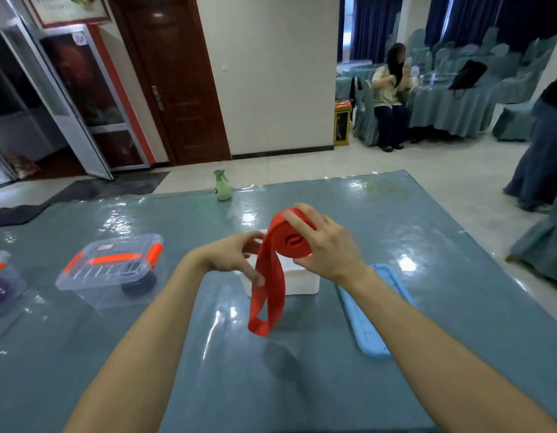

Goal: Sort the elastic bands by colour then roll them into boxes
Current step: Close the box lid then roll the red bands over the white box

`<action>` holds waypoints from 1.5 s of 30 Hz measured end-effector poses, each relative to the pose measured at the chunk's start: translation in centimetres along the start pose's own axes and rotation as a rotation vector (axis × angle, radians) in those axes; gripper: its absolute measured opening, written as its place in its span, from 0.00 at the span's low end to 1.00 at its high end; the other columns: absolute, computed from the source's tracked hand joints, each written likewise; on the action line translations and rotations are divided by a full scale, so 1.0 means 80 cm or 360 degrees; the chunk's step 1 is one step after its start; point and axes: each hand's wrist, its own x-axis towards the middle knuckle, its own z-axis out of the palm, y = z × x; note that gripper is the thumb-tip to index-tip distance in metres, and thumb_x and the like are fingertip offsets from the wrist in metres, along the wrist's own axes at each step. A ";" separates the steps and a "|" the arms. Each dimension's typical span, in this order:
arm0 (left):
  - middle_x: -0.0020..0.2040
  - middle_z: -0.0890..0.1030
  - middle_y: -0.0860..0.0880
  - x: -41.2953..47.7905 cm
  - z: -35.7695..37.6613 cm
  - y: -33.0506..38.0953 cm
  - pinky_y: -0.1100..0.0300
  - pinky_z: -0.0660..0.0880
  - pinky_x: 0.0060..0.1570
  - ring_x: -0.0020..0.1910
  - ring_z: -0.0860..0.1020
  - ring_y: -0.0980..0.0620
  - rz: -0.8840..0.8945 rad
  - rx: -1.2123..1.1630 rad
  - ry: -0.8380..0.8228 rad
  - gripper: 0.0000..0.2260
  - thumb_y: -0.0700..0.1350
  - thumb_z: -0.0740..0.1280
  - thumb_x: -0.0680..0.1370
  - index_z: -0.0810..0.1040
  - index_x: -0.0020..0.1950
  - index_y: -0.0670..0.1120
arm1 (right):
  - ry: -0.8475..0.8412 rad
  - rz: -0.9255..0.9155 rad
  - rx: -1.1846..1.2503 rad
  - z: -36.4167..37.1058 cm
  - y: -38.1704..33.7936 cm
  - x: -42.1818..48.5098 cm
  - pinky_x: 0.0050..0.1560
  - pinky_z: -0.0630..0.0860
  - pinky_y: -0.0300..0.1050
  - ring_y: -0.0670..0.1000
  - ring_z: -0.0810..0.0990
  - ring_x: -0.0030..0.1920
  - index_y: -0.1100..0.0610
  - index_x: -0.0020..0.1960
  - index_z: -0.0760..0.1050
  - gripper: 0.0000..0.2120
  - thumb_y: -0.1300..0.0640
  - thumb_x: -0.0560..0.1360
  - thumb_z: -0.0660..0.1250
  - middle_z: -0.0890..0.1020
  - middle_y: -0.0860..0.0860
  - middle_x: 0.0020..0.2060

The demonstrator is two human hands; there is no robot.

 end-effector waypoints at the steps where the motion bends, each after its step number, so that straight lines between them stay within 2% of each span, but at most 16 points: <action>1: 0.72 0.82 0.46 -0.004 0.021 -0.028 0.51 0.71 0.79 0.74 0.78 0.49 -0.0095 0.0041 -0.0041 0.39 0.28 0.83 0.68 0.74 0.77 0.44 | 0.0043 0.0041 0.0021 0.000 -0.001 0.000 0.41 0.84 0.56 0.61 0.82 0.50 0.48 0.78 0.71 0.36 0.47 0.70 0.71 0.74 0.52 0.74; 7: 0.68 0.85 0.40 -0.004 0.139 -0.112 0.48 0.76 0.74 0.71 0.82 0.43 -0.0317 -0.0079 0.0022 0.30 0.20 0.75 0.69 0.80 0.70 0.34 | 0.0134 0.0207 0.0151 -0.006 -0.011 0.009 0.40 0.84 0.54 0.61 0.83 0.49 0.46 0.76 0.70 0.34 0.39 0.72 0.67 0.75 0.49 0.72; 11: 0.56 0.89 0.40 -0.007 0.174 -0.135 0.42 0.83 0.64 0.58 0.87 0.43 -0.0353 -0.0268 0.0222 0.22 0.21 0.75 0.71 0.84 0.63 0.34 | 0.0178 0.0275 0.0170 -0.014 -0.003 0.010 0.46 0.83 0.51 0.58 0.83 0.52 0.45 0.76 0.70 0.35 0.39 0.72 0.73 0.74 0.46 0.72; 14: 0.49 0.88 0.39 -0.016 0.179 -0.153 0.39 0.83 0.59 0.47 0.85 0.41 -0.0335 -0.0318 0.0519 0.14 0.27 0.79 0.73 0.83 0.56 0.35 | 0.0184 0.0320 0.0132 -0.018 0.005 0.006 0.46 0.82 0.50 0.56 0.83 0.53 0.45 0.76 0.70 0.36 0.40 0.70 0.74 0.73 0.45 0.72; 18: 0.49 0.85 0.30 -0.030 0.159 -0.171 0.38 0.85 0.50 0.45 0.86 0.35 -0.0379 -0.0636 0.1044 0.10 0.30 0.74 0.79 0.77 0.57 0.32 | 0.0168 0.0406 0.0096 -0.015 0.011 0.000 0.45 0.82 0.51 0.56 0.82 0.54 0.45 0.76 0.70 0.35 0.42 0.70 0.73 0.73 0.45 0.72; 20: 0.48 0.84 0.32 -0.039 0.140 -0.181 0.51 0.85 0.36 0.43 0.87 0.32 -0.0491 -0.0698 0.1360 0.07 0.30 0.71 0.80 0.73 0.53 0.33 | 0.0160 0.0428 0.0095 -0.011 0.013 -0.002 0.44 0.84 0.51 0.56 0.82 0.54 0.44 0.76 0.68 0.37 0.44 0.69 0.74 0.73 0.44 0.72; 22: 0.48 0.81 0.31 -0.050 0.122 -0.197 0.62 0.77 0.23 0.37 0.87 0.33 -0.0573 -0.0663 0.1608 0.08 0.31 0.70 0.80 0.71 0.51 0.33 | 0.0142 0.0413 0.0087 -0.004 0.009 -0.001 0.42 0.83 0.50 0.55 0.81 0.53 0.42 0.76 0.67 0.38 0.44 0.69 0.74 0.72 0.43 0.72; 25: 0.50 0.80 0.31 -0.062 0.098 -0.219 0.53 0.80 0.23 0.33 0.85 0.37 -0.0672 -0.0517 0.1772 0.08 0.31 0.69 0.80 0.71 0.52 0.35 | 0.0112 0.0347 0.0100 0.006 -0.001 0.004 0.41 0.82 0.48 0.54 0.81 0.53 0.41 0.77 0.67 0.36 0.41 0.70 0.72 0.71 0.42 0.73; 27: 0.53 0.82 0.34 -0.067 0.087 -0.234 0.42 0.85 0.39 0.41 0.86 0.34 -0.0772 -0.0279 0.1612 0.09 0.34 0.71 0.79 0.73 0.55 0.37 | 0.0080 0.0279 0.0098 0.012 -0.008 0.007 0.42 0.83 0.49 0.55 0.81 0.54 0.41 0.77 0.65 0.38 0.42 0.69 0.71 0.71 0.44 0.74; 28: 0.58 0.81 0.35 -0.068 0.083 -0.239 0.39 0.83 0.51 0.51 0.85 0.32 -0.0852 -0.0092 0.1387 0.14 0.38 0.74 0.79 0.74 0.60 0.38 | 0.0069 0.0224 0.0100 0.016 -0.013 0.008 0.42 0.83 0.49 0.56 0.81 0.54 0.42 0.78 0.65 0.38 0.43 0.69 0.70 0.71 0.45 0.74; 30: 0.73 0.76 0.38 -0.069 0.073 -0.237 0.43 0.75 0.71 0.71 0.78 0.36 -0.0923 0.0243 0.0805 0.34 0.46 0.83 0.74 0.72 0.75 0.39 | 0.0051 0.0116 0.0108 0.022 -0.022 0.009 0.44 0.85 0.52 0.58 0.81 0.54 0.43 0.78 0.66 0.37 0.45 0.70 0.71 0.72 0.47 0.75; 31: 0.77 0.74 0.40 -0.068 0.067 -0.225 0.45 0.72 0.75 0.76 0.75 0.40 -0.0831 0.0215 0.0635 0.43 0.50 0.86 0.72 0.69 0.80 0.40 | 0.0024 0.0066 0.0107 0.024 -0.028 0.010 0.45 0.85 0.54 0.58 0.81 0.54 0.44 0.78 0.67 0.36 0.46 0.71 0.72 0.72 0.48 0.75; 33: 0.77 0.77 0.46 -0.063 0.049 -0.179 0.48 0.72 0.77 0.76 0.76 0.48 -0.0435 -0.0065 0.0578 0.49 0.56 0.87 0.67 0.69 0.82 0.45 | -0.0027 -0.0043 0.0080 0.026 -0.039 0.012 0.44 0.84 0.54 0.59 0.81 0.53 0.45 0.77 0.69 0.34 0.47 0.72 0.73 0.73 0.50 0.75; 37: 0.67 0.86 0.53 -0.036 -0.004 -0.071 0.60 0.76 0.72 0.69 0.82 0.57 0.0304 -0.0432 0.0621 0.41 0.63 0.86 0.66 0.79 0.76 0.52 | -0.0085 -0.0152 0.0032 0.019 -0.050 0.013 0.41 0.83 0.57 0.61 0.81 0.49 0.47 0.76 0.72 0.32 0.48 0.73 0.73 0.74 0.52 0.74; 41: 0.55 0.90 0.46 -0.013 -0.035 -0.002 0.54 0.85 0.60 0.57 0.89 0.46 0.0482 -0.0331 0.0321 0.28 0.56 0.89 0.64 0.88 0.61 0.51 | -0.0087 -0.0102 0.0034 0.005 -0.046 0.015 0.41 0.82 0.58 0.61 0.81 0.49 0.49 0.76 0.76 0.29 0.42 0.77 0.70 0.76 0.53 0.73; 45: 0.50 0.91 0.45 0.009 -0.046 0.027 0.45 0.85 0.60 0.52 0.90 0.44 0.0487 -0.0164 0.0283 0.24 0.53 0.90 0.61 0.89 0.53 0.50 | 0.0017 -0.0055 -0.0006 -0.006 -0.034 0.009 0.44 0.83 0.58 0.60 0.82 0.51 0.50 0.76 0.76 0.29 0.42 0.77 0.73 0.76 0.53 0.73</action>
